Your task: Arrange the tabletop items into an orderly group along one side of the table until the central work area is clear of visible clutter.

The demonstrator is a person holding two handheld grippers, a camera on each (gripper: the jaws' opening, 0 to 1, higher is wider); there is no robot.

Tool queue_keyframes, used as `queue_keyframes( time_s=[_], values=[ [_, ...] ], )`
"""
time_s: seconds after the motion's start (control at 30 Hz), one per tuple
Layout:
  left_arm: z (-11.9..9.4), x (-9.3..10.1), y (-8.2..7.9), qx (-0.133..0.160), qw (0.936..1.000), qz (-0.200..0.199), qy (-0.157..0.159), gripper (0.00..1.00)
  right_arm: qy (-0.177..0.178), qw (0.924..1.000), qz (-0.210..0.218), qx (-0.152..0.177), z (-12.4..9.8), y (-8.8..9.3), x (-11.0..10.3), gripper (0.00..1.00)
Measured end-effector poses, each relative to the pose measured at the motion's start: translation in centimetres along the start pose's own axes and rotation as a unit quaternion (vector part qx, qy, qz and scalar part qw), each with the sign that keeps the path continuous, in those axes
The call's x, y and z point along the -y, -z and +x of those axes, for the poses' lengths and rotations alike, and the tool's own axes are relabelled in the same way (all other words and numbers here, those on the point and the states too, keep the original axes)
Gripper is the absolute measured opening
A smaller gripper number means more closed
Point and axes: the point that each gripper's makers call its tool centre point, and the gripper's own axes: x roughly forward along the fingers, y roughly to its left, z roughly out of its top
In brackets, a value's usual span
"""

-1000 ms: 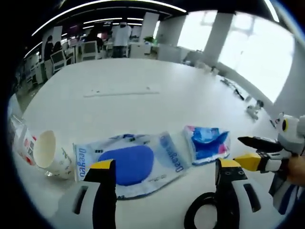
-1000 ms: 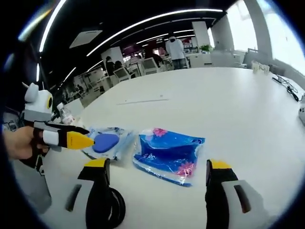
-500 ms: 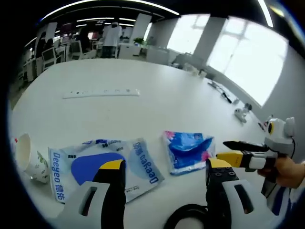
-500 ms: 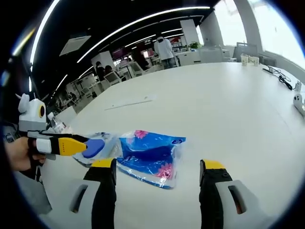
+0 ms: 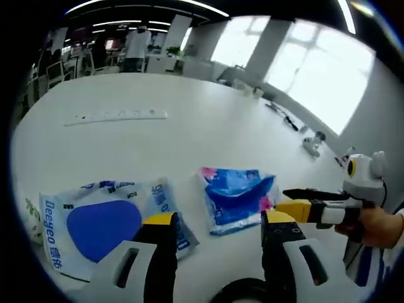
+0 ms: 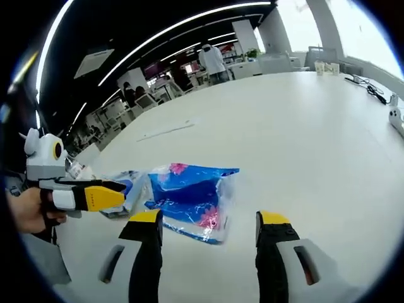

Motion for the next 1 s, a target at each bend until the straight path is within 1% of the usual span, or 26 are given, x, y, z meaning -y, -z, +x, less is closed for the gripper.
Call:
queue_keyframes(
  time_s=[0.1,0.17,0.27,0.33,0.4,0.5,0.57,0.63,0.67,0.7,0.77,0.83,0.87,0.93,1.0],
  values=[
    [0.6,0.0,0.0,0.002,1.0,-0.005,0.002,0.46,-0.004,1.0,0.002,-0.003,0.2,0.1,0.1,0.54],
    [1.0,0.2,-0.2,0.008,0.9999,-0.007,0.006,0.44,-0.006,1.0,0.002,-0.005,0.1,0.2,0.0,0.53],
    [1.7,0.0,-0.1,0.006,1.0,-0.005,0.003,0.41,-0.008,0.9999,0.004,-0.007,0.1,0.4,-0.1,0.52],
    [1.8,-0.1,-0.1,0.006,1.0,0.001,-0.002,0.38,-0.014,0.9999,-0.001,-0.005,0.2,0.4,-0.2,0.49],
    [1.9,0.0,-0.2,0.005,1.0,0.001,-0.002,0.35,-0.014,0.9998,-0.005,-0.011,0.3,0.5,-0.2,0.43],
    [2.1,-0.1,0.0,-0.006,0.9999,0.002,-0.008,0.25,-0.013,0.9996,-0.027,-0.004,0.6,0.2,0.0,0.34],
    [1.8,-0.5,0.3,-0.014,0.9995,0.014,-0.025,0.12,-0.013,0.9993,-0.035,-0.003,0.6,0.0,0.0,0.27],
    [1.6,-0.1,0.3,-0.013,0.9994,0.019,-0.026,0.0,-0.013,0.9991,-0.041,0.002,0.7,-0.2,0.2,0.2],
    [1.6,0.1,0.5,-0.017,0.9995,0.019,-0.021,0.0,-0.006,0.9988,-0.048,0.008,0.7,-0.5,0.5,0.16],
    [1.7,0.2,0.5,-0.017,0.9995,0.018,-0.021,0.0,-0.007,0.9988,-0.047,0.009,0.8,-0.6,0.5,0.15],
    [1.7,0.3,0.5,-0.018,0.9995,0.017,-0.021,0.0,-0.017,0.9994,-0.031,0.003,1.1,-0.5,0.5,0.14],
    [1.9,0.2,0.6,-0.021,0.9994,0.014,-0.023,0.0,-0.015,0.9994,-0.032,0.0,1.2,-0.4,0.5,0.13],
    [2.1,-0.2,0.6,-0.023,0.9992,0.013,-0.029,0.0,-0.014,0.9992,-0.036,0.0,1.2,-0.4,0.6,0.11],
    [2.2,-0.3,0.6,-0.025,0.9991,0.013,-0.031,0.0,-0.013,0.9992,-0.037,-0.002,1.2,-0.4,0.7,0.06],
    [2.1,-0.2,0.5,-0.025,0.9989,0.018,-0.035,0.0,-0.013,0.9993,-0.036,0.0,1.2,-0.5,0.8,0.05]
  ],
)
